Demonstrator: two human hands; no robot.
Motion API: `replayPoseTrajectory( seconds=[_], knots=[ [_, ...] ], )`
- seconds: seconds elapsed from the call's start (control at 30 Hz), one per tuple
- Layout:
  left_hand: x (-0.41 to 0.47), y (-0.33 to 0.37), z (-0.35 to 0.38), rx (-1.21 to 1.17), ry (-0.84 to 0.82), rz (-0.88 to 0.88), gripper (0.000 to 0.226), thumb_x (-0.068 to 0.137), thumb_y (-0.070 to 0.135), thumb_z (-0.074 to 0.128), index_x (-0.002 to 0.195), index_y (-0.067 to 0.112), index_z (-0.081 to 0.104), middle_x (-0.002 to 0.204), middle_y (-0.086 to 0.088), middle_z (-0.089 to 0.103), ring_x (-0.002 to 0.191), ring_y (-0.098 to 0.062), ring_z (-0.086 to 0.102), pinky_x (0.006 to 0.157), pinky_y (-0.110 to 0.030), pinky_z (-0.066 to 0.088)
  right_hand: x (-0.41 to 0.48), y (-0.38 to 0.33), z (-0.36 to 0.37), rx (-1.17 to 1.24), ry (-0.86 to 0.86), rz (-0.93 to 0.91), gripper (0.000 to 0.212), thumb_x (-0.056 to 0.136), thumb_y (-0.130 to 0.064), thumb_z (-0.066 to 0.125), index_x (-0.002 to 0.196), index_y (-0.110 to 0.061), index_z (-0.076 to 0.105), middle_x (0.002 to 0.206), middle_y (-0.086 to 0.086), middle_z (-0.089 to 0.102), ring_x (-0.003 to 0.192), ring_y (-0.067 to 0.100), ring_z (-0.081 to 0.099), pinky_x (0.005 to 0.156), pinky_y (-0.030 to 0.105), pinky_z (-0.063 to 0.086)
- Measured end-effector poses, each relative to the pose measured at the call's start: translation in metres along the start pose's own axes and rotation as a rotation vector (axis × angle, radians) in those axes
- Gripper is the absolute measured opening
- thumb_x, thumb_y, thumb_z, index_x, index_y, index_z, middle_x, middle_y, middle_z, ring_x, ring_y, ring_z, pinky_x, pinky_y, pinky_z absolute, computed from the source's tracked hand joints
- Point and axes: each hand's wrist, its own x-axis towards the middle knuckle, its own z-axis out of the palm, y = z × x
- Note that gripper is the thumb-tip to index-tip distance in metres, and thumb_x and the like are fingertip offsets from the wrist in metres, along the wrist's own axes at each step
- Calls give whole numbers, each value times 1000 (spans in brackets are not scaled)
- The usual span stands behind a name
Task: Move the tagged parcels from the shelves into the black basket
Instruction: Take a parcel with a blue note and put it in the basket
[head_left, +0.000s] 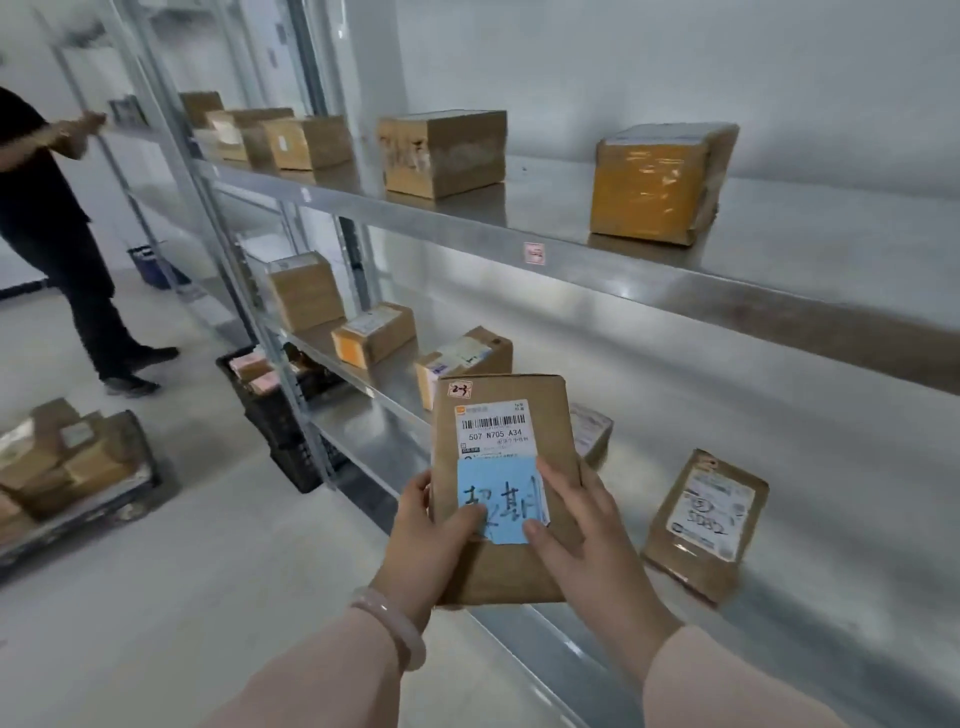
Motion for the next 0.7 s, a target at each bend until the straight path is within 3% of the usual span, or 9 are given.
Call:
replayPoseTrajectory(
  seconds=[0.07, 0.13, 0.23, 0.37, 0.4, 0.47, 0.53, 0.6, 0.7],
  knots=[
    [5, -2, -46, -7, 33, 14, 62, 76, 24, 71, 130, 28, 41, 107, 12, 67, 94, -9, 68, 69, -23, 53, 12, -13, 43, 26, -59, -48, 60, 88, -29, 67, 129, -64, 39, 151, -19, 21, 139, -9, 16, 109, 20, 33],
    [9, -5, -91, -2, 82, 2, 62, 78, 20, 68, 132, 28, 40, 109, 12, 66, 96, -10, 67, 72, -26, 55, 24, -26, 84, 44, -117, -83, 58, 89, -27, 66, 128, -61, 42, 150, -20, 22, 136, -9, 21, 99, 4, 31],
    [14, -6, -151, -18, 145, -10, 83, 66, 27, 63, 142, 34, 33, 121, 9, 64, 106, -14, 65, 89, -38, 56, 39, -48, 140, 25, -212, -111, 57, 89, -29, 65, 131, -59, 40, 151, -20, 20, 137, -6, 22, 100, 6, 33],
    [21, -7, -208, -4, 206, 100, 80, 84, 10, 62, 143, 49, 23, 124, 16, 60, 109, -5, 62, 75, -19, 54, 67, -70, 198, 42, -292, -171, 57, 89, -26, 66, 126, -60, 39, 148, -17, 26, 135, -5, 26, 93, -2, 30],
    [25, -8, -220, 6, 231, 121, 77, 89, 6, 58, 140, 55, 26, 127, 15, 59, 111, -8, 61, 75, -21, 54, 74, -74, 211, 50, -311, -172, 57, 89, -26, 66, 126, -60, 39, 147, -17, 27, 135, -5, 26, 92, -3, 30],
    [39, -18, -242, 67, 315, 166, 73, 91, 7, 57, 132, 63, 34, 140, 10, 50, 126, -14, 51, 92, -30, 53, 90, -79, 237, 71, -347, -171, 58, 89, -24, 66, 127, -58, 39, 146, -17, 29, 133, -6, 28, 90, -4, 30],
    [54, -25, -262, 123, 380, 217, 65, 92, 5, 57, 125, 60, 48, 147, 11, 38, 136, -8, 38, 104, -18, 41, 108, -82, 264, 81, -366, -194, 58, 89, -21, 66, 129, -55, 40, 146, -13, 31, 132, -6, 28, 91, -4, 27],
    [72, -27, -281, 130, 424, 234, 53, 91, 1, 57, 114, 48, 62, 146, 13, 37, 134, -3, 38, 95, -4, 37, 128, -84, 292, 67, -384, -220, 58, 89, -21, 66, 130, -53, 41, 146, -12, 31, 132, -10, 26, 94, -4, 24],
    [105, -21, -315, 110, 507, 248, 42, 88, 0, 61, 90, 40, 71, 133, 21, 45, 123, 5, 46, 86, -2, 39, 165, -86, 338, 54, -431, -301, 61, 90, -20, 65, 133, -53, 37, 145, -12, 31, 132, -15, 22, 102, 4, 25]
  ],
)
